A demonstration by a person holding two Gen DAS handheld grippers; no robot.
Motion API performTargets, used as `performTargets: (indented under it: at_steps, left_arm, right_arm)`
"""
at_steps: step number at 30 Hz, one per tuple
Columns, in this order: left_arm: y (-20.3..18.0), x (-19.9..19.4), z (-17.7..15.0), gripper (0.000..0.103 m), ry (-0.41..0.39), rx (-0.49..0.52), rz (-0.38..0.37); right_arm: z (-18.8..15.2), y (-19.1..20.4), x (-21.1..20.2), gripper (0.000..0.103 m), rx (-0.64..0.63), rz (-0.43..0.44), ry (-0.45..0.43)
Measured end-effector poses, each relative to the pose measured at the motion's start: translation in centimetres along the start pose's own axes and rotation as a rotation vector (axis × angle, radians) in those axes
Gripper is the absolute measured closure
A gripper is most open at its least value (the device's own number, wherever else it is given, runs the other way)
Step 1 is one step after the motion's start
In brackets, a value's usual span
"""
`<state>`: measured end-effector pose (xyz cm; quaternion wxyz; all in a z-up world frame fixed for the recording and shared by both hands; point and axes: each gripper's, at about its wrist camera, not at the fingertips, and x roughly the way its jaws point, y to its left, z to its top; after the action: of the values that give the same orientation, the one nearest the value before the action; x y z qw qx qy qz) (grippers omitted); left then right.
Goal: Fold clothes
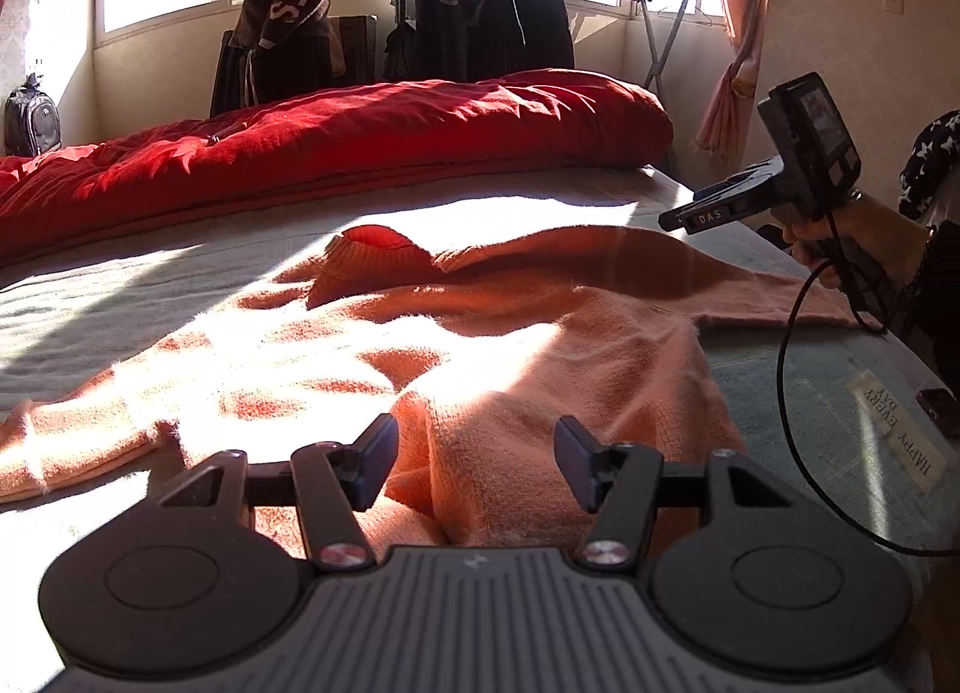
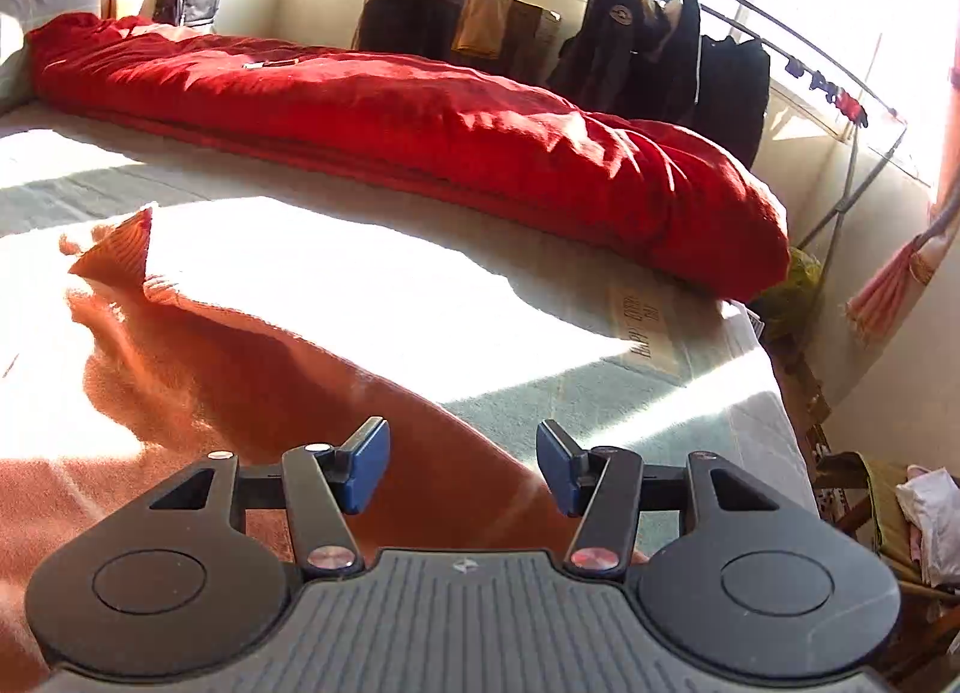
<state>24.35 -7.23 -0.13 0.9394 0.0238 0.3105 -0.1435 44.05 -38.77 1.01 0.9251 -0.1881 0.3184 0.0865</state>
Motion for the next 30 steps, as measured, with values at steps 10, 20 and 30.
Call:
performTargets:
  at_steps: [10, 20, 30]
  left_arm:
    - [5.9, 0.8, -0.6, 0.044, 0.024, -0.085, 0.041]
    - [7.4, 1.6, -1.2, 0.044, 0.017, -0.118, 0.050]
    - [7.2, -0.1, -1.2, 0.044, 0.017, -0.114, 0.054]
  right_arm:
    - [4.6, 6.8, 7.4, 0.046, -0.259, 0.106, 0.054]
    - [6.9, 5.3, 11.1, 0.052, -0.123, -0.124, 0.048]
    - [6.2, 3.6, 5.7, 0.052, 0.017, -0.017, 0.075]
